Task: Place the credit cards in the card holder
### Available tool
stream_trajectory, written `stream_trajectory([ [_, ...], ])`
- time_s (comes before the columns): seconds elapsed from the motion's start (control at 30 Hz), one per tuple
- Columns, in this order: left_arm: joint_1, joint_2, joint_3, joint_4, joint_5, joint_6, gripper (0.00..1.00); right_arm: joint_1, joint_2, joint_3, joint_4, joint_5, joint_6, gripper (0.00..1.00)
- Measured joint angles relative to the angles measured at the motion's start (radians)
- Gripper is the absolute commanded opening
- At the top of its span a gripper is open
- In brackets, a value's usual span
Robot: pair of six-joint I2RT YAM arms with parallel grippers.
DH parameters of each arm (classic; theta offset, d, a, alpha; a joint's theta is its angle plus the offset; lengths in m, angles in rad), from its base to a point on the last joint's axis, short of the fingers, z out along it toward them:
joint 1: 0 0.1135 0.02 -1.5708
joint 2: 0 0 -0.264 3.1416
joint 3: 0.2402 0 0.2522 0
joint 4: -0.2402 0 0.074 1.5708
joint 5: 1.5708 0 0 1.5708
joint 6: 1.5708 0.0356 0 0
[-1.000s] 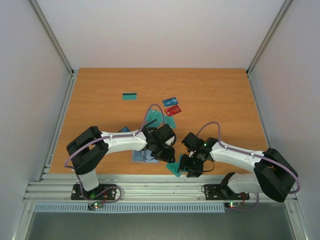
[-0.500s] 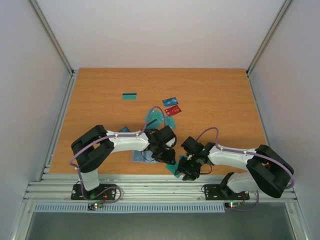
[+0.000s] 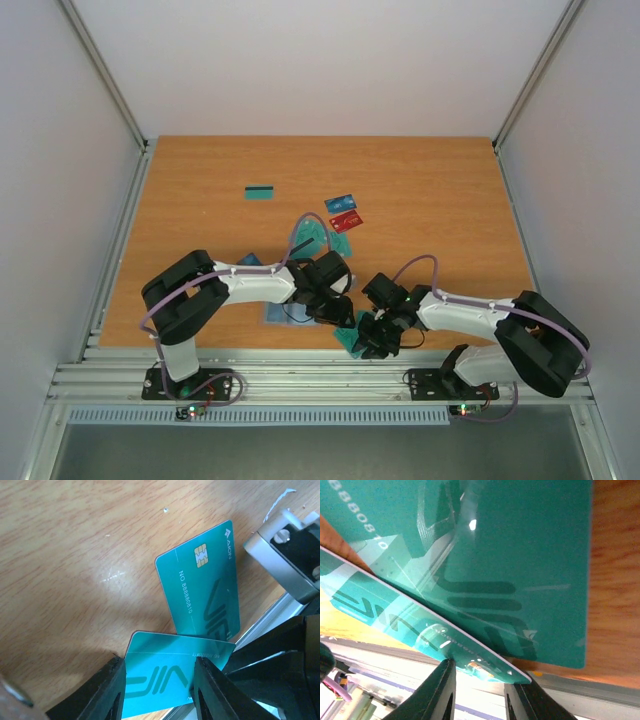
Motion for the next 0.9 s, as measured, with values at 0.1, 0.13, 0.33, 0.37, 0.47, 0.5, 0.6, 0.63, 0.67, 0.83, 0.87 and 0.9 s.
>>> stream_trajectory([
  [0.1,0.0,0.0,-0.005,0.016,0.0,-0.006,0.39,0.0,-0.015,0.003,-0.02,0.011,-0.002,0.24],
  [0.13,0.001,0.0,-0.006,0.019,0.0,-0.008,0.39,0.0,-0.02,0.005,-0.027,0.016,-0.004,0.23],
  [0.33,0.004,-0.003,-0.016,0.037,0.006,-0.02,0.39,0.0,-0.037,0.034,-0.091,0.044,-0.016,0.17],
  [0.37,0.004,-0.006,-0.019,0.042,0.007,-0.023,0.39,0.0,-0.038,0.041,-0.103,0.047,-0.018,0.16],
  [0.47,0.004,-0.013,-0.031,0.056,0.005,-0.03,0.39,0.0,-0.041,0.063,-0.139,0.054,-0.027,0.13],
  [0.5,0.004,-0.017,-0.034,0.057,0.003,-0.032,0.39,0.0,-0.041,0.07,-0.148,0.056,-0.032,0.12],
  [0.6,0.004,-0.033,-0.043,0.045,-0.009,-0.042,0.39,0.0,-0.042,0.098,-0.173,0.061,-0.05,0.08],
  [0.63,0.004,-0.04,-0.044,0.035,-0.01,-0.046,0.39,0.0,-0.043,0.108,-0.172,0.063,-0.058,0.06],
  [0.67,0.001,-0.047,-0.044,0.022,-0.01,-0.048,0.39,0.0,-0.043,0.122,-0.17,0.064,-0.066,0.04],
  [0.83,-0.008,-0.105,-0.029,-0.063,-0.026,-0.053,0.39,0.0,-0.059,0.187,-0.154,0.07,-0.097,0.01],
  [0.87,-0.006,-0.116,-0.021,-0.08,-0.033,-0.053,0.4,0.0,-0.061,0.19,-0.154,0.07,-0.101,0.01],
  [0.9,-0.006,-0.127,-0.008,-0.102,-0.045,-0.053,0.39,0.0,-0.061,0.196,-0.156,0.071,-0.105,0.01],
])
